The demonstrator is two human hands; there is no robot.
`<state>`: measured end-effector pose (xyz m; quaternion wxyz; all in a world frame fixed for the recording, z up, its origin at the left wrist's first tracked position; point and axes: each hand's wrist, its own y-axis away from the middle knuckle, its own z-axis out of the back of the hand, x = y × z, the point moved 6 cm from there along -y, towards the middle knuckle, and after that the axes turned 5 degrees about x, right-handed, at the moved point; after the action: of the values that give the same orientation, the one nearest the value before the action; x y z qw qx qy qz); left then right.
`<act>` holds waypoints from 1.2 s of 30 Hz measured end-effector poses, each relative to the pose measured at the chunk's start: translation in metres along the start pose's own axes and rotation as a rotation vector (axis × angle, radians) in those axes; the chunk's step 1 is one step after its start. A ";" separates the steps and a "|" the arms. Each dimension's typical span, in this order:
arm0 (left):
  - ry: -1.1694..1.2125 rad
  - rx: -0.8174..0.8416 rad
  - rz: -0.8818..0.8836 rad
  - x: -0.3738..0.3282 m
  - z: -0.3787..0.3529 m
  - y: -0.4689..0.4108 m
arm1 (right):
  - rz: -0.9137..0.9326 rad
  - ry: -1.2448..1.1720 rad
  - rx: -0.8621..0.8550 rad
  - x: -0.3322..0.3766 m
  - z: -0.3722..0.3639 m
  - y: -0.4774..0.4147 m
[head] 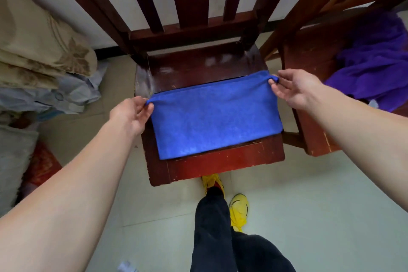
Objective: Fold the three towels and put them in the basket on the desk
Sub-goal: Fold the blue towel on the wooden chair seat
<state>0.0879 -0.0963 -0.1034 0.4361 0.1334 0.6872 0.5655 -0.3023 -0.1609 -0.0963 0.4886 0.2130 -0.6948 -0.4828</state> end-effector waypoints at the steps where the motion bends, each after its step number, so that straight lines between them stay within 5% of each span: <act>1: -0.012 -0.002 0.004 -0.001 -0.004 -0.008 | -0.004 0.009 -0.010 0.000 -0.004 -0.006; 5: -0.072 -0.108 -0.180 -0.012 -0.004 -0.031 | 0.086 0.011 -0.056 0.005 -0.013 -0.019; 9: -0.535 -0.123 -0.506 -0.015 -0.023 -0.014 | 0.276 0.149 -0.152 0.007 -0.029 -0.011; 14: -0.761 0.288 -0.251 0.034 -0.073 -0.012 | -0.052 0.537 0.203 -0.057 -0.076 -0.008; 23: -0.704 0.130 -0.376 0.001 -0.048 -0.012 | 0.184 0.311 -0.137 0.006 -0.027 -0.022; 27: -0.691 0.212 -0.125 0.062 -0.025 0.022 | -0.004 0.460 -0.007 -0.049 -0.014 0.007; 30: -0.745 0.121 -0.002 0.104 0.018 0.029 | -0.121 0.576 -0.017 -0.091 0.028 0.020; 33: -0.778 0.007 -0.017 0.112 0.050 0.023 | -0.096 0.638 -0.125 -0.091 0.074 0.018; 36: -1.005 -0.066 -0.242 0.100 0.046 0.027 | 0.066 0.861 -0.185 -0.075 0.081 0.010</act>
<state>0.0549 0.0107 -0.1231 0.7786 0.2944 0.3852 0.3985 -0.3402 -0.0617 -0.1275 0.7658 0.3277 -0.3880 -0.3944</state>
